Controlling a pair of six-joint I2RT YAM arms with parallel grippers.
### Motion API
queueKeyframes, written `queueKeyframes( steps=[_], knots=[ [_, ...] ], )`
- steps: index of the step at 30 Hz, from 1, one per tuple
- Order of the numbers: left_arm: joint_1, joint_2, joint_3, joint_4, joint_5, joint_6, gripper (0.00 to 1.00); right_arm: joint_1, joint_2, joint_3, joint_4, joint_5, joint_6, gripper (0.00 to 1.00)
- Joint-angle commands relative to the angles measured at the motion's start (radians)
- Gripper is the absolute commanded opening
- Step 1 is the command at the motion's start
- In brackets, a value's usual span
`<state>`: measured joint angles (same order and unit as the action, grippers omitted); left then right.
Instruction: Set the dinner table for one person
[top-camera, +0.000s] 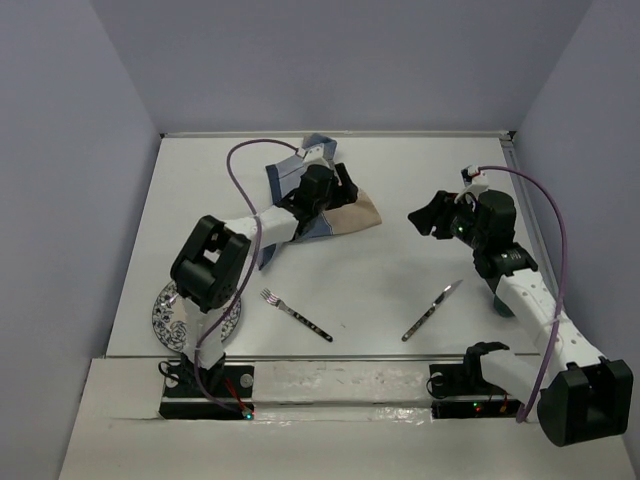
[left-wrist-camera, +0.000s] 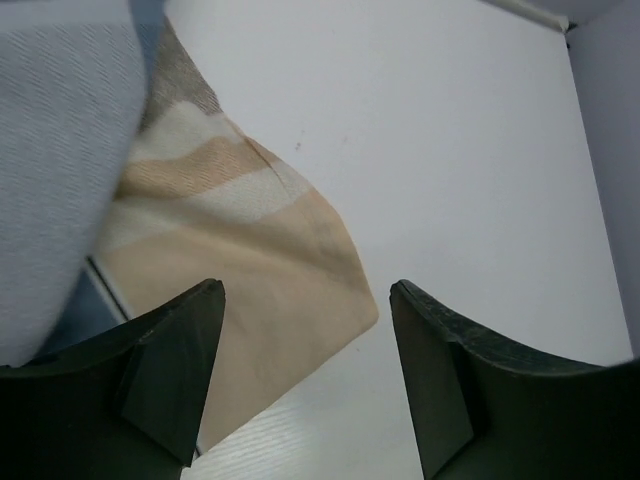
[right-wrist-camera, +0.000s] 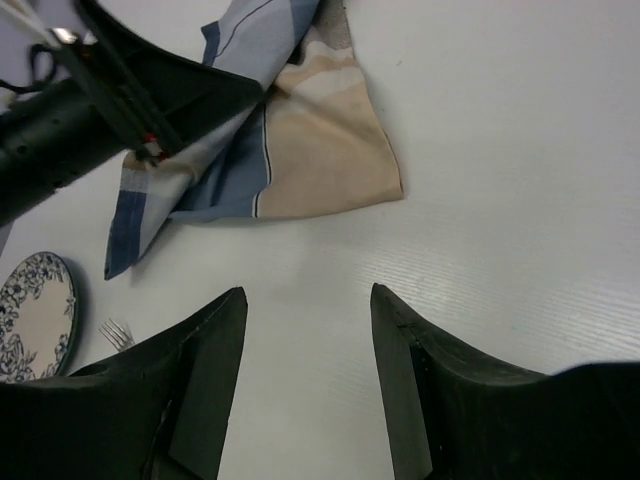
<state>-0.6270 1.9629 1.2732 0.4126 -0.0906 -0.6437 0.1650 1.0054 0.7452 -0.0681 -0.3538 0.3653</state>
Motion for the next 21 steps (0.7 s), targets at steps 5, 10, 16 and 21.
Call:
queueKeyframes(
  steps=[5, 10, 16, 21],
  knots=[
    [0.036, -0.383, -0.202, -0.026, -0.235, 0.122, 0.68, 0.005, 0.059, 0.051, 0.011, 0.019, -0.012, 0.55],
    [0.043, -0.510, -0.402, -0.105, -0.403, 0.114, 0.59, 0.005, 0.091, 0.056, 0.008, 0.042, -0.005, 0.52],
    [0.116, -0.581, -0.566, -0.163, -0.387, 0.101, 0.67, 0.063, 0.211, 0.108, -0.009, 0.119, -0.008, 0.64],
    [0.159, -0.630, -0.647, -0.161, -0.334, 0.122, 0.73, 0.122, 0.427, 0.163, 0.040, 0.202, 0.033, 0.71]
  ],
)
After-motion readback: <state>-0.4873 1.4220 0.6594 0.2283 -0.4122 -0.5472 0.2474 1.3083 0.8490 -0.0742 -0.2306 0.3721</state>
